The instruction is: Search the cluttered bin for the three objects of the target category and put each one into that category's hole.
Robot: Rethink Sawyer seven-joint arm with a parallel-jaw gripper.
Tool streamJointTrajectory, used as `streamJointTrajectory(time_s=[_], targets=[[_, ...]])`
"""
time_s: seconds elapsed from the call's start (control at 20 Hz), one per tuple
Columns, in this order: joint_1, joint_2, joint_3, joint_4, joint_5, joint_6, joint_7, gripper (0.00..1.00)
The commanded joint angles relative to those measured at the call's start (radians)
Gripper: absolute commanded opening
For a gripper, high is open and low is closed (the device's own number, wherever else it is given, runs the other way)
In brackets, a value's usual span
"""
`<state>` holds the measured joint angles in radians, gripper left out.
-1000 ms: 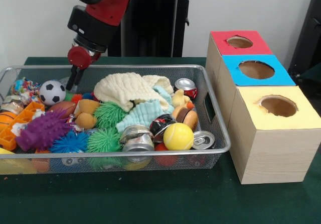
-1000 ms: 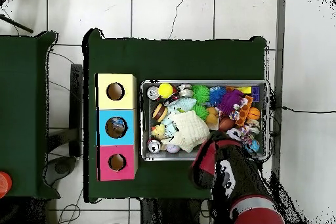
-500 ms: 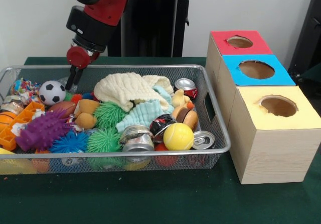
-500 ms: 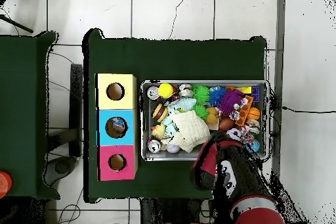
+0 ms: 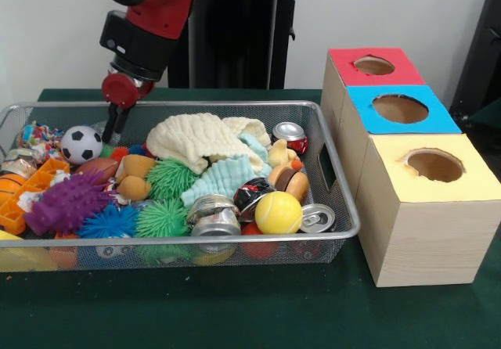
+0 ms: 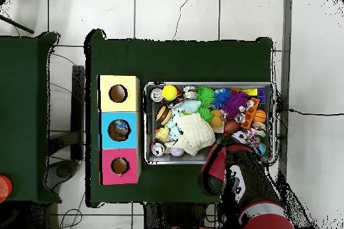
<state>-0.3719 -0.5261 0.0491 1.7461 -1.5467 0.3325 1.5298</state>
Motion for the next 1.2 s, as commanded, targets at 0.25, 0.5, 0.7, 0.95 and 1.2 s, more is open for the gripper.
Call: streamJointTrajectory(time_s=[0.25,0.5,0.7,0.95,1.2], targets=[[-0.008,0.085,-0.039,-0.009,0.022,-0.056,0.238,1.00],[0.011,0.090,-0.058,0.000,0.027,-0.069,0.265,1.00],[0.013,0.091,-0.060,-0.005,0.051,-0.066,0.244,1.00],[0.019,0.095,-0.066,-0.015,0.051,-0.068,0.243,1.00],[0.016,0.096,-0.065,-0.019,0.058,-0.069,0.231,1.00]])
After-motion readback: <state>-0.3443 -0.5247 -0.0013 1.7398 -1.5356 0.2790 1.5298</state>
